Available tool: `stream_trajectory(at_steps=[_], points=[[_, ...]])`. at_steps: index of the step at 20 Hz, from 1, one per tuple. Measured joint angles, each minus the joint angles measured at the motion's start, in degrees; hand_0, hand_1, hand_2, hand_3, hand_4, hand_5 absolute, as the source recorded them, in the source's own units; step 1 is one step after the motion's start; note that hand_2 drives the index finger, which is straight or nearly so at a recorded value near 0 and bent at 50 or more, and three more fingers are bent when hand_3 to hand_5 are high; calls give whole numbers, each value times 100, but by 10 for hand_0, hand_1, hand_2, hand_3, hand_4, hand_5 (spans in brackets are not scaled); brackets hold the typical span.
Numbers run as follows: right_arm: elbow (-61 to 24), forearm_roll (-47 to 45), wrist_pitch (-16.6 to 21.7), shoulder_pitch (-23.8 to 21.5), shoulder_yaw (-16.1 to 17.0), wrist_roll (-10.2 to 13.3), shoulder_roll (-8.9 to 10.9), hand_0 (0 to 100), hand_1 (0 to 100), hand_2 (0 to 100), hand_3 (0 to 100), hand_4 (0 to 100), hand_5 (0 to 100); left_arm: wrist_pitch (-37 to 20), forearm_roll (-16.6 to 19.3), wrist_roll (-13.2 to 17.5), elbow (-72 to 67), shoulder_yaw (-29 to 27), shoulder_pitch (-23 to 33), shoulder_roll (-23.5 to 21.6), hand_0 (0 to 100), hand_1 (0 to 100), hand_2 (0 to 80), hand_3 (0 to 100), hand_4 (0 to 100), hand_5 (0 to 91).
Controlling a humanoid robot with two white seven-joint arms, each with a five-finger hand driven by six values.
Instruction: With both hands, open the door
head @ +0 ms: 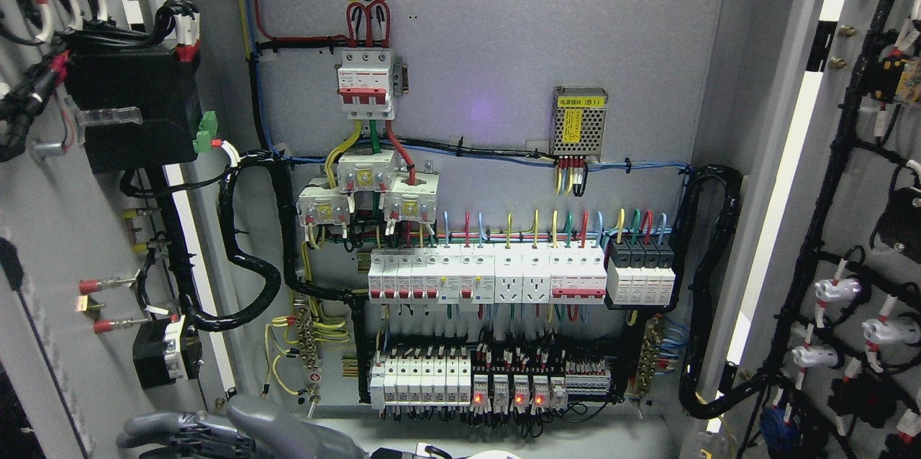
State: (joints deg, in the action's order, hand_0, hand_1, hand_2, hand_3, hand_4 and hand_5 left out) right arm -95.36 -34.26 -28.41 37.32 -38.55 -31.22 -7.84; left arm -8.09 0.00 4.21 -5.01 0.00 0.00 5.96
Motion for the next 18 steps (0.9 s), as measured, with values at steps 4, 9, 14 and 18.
stream_trajectory(at_steps=[4, 9, 14, 18], points=[[217, -3, 6, 143, -97, 13, -26, 0, 0, 0, 0, 0, 0, 0, 0, 0, 0, 0, 0, 0, 0, 0, 0, 0, 0, 0], [404, -10, 25, 235, -189, 16, -49, 0, 0, 0, 0, 0, 0, 0, 0, 0, 0, 0, 0, 0, 0, 0, 0, 0, 0, 0], [504, -14, 75, 237, -165, -10, -54, 0, 0, 0, 0, 0, 0, 0, 0, 0, -1, 0, 0, 1, 0, 0, 0, 0, 0, 0], [533, -13, 94, 67, 51, -13, 15, 0, 0, 0, 0, 0, 0, -9, 0, 0, -1, 0, -92, 6, 0, 0, 0, 0, 0, 0]])
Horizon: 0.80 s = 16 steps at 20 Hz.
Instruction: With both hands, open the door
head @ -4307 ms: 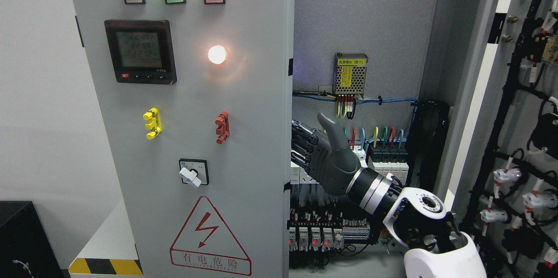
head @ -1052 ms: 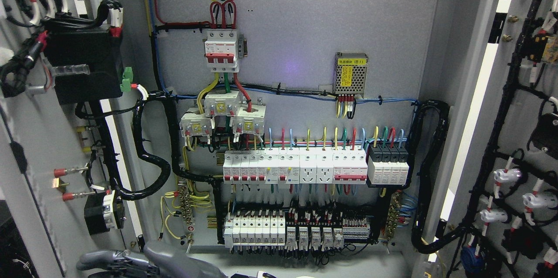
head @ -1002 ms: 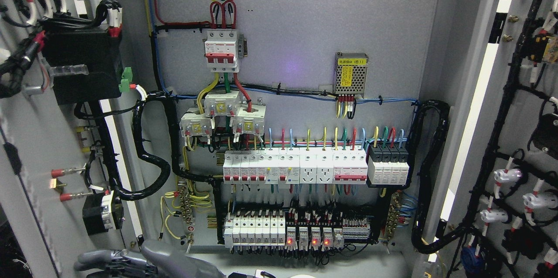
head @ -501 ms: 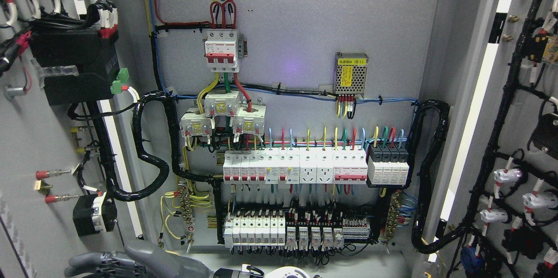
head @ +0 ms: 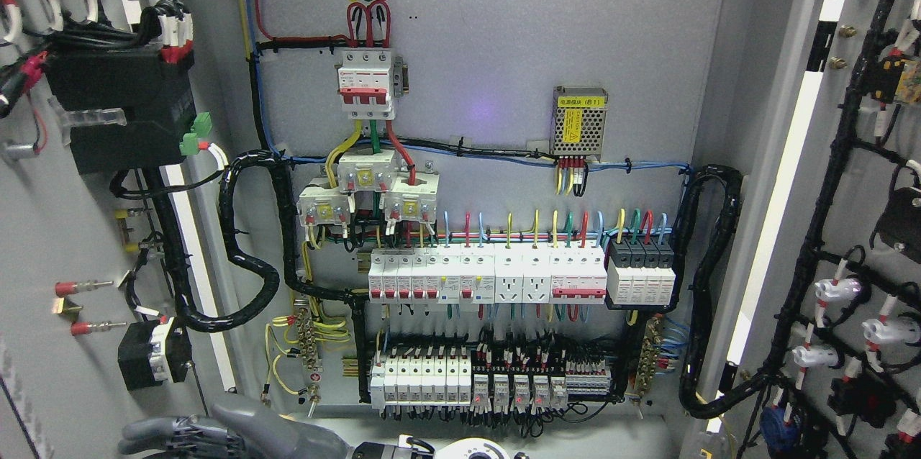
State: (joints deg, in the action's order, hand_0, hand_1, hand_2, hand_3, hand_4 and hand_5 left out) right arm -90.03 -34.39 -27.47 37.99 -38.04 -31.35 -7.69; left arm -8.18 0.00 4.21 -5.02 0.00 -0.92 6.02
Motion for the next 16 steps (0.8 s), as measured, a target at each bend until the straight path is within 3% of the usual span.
stream_trajectory(at_steps=[3, 7, 12, 16], points=[[-64, 2, 148, -267, 296, 0, 150, 0, 0, 0, 0, 0, 0, -3, 0, 0, 0, 0, -47, 2, 0, 0, 0, 0, 0, 0], [-262, 10, 683, -795, 709, -16, 417, 0, 0, 0, 0, 0, 0, -16, 0, 0, 5, 0, -76, 2, 0, 0, 0, 0, 0, 0], [-684, 20, 1959, -1685, 1140, 6, 898, 0, 0, 0, 0, 0, 0, -12, 0, 4, 2, 0, 29, -1, 0, 0, 0, 0, 0, 0], [-1071, 24, 2942, -2594, 1480, 246, 1301, 0, 0, 0, 0, 0, 0, -126, 0, 9, 335, 12, 164, -17, 0, 0, 0, 0, 0, 0]])
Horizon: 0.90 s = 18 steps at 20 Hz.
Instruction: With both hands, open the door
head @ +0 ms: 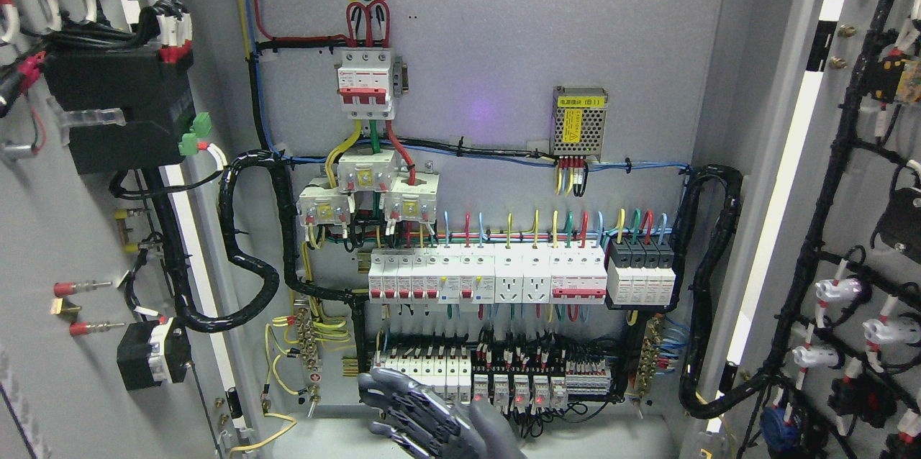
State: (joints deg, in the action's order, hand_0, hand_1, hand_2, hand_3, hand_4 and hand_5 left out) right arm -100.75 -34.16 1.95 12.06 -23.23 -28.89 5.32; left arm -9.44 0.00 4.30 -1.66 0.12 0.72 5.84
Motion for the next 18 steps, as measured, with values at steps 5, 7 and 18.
stream_trajectory(at_steps=[5, 7, 18], points=[[-539, -6, 856, -949, 562, 327, 376, 0, 0, 0, 0, 0, 0, -373, 0, -19, 1677, 471, 822, -168, 0, 0, 0, 0, 0, 0], [-770, -12, 1197, -1293, 806, 349, 492, 0, 0, 0, 0, 0, 0, -878, 20, -42, 2598, 743, 1165, -329, 0, 0, 0, 0, 0, 0], [-1498, -40, 3447, -2379, 1819, 384, 1002, 0, 0, 0, 0, 0, 0, -3428, 683, -18, 6163, 1525, 1820, -851, 0, 0, 0, 0, 0, 0]])
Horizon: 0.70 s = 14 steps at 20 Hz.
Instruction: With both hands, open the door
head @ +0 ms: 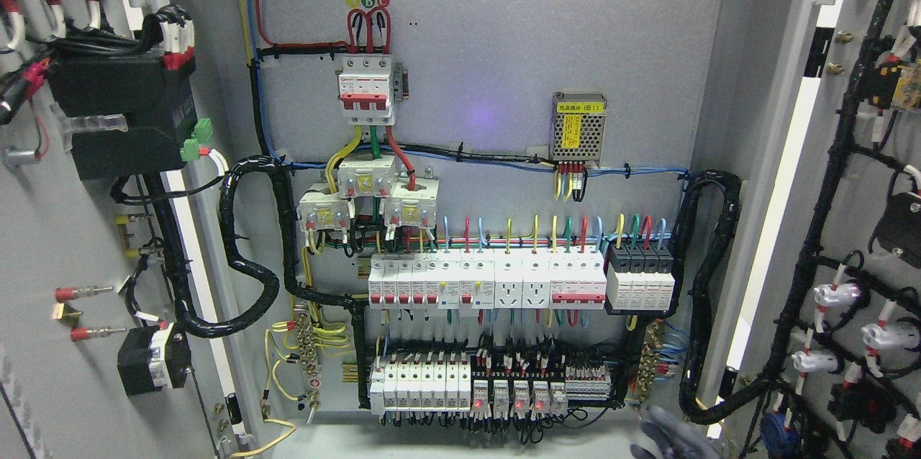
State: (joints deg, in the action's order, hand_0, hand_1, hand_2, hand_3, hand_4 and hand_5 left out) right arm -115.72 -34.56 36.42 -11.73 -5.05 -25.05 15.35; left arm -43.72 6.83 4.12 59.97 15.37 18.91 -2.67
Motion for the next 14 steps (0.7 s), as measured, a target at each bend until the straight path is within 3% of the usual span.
stream_trajectory(at_steps=[14], points=[[-298, -70, 143, -129, 796, 8, 268, 0, 0, 0, 0, 0, 0, -43, 14, 20, 3316, -33, 58, 160, 0, 0, 0, 0, 0, 0]])
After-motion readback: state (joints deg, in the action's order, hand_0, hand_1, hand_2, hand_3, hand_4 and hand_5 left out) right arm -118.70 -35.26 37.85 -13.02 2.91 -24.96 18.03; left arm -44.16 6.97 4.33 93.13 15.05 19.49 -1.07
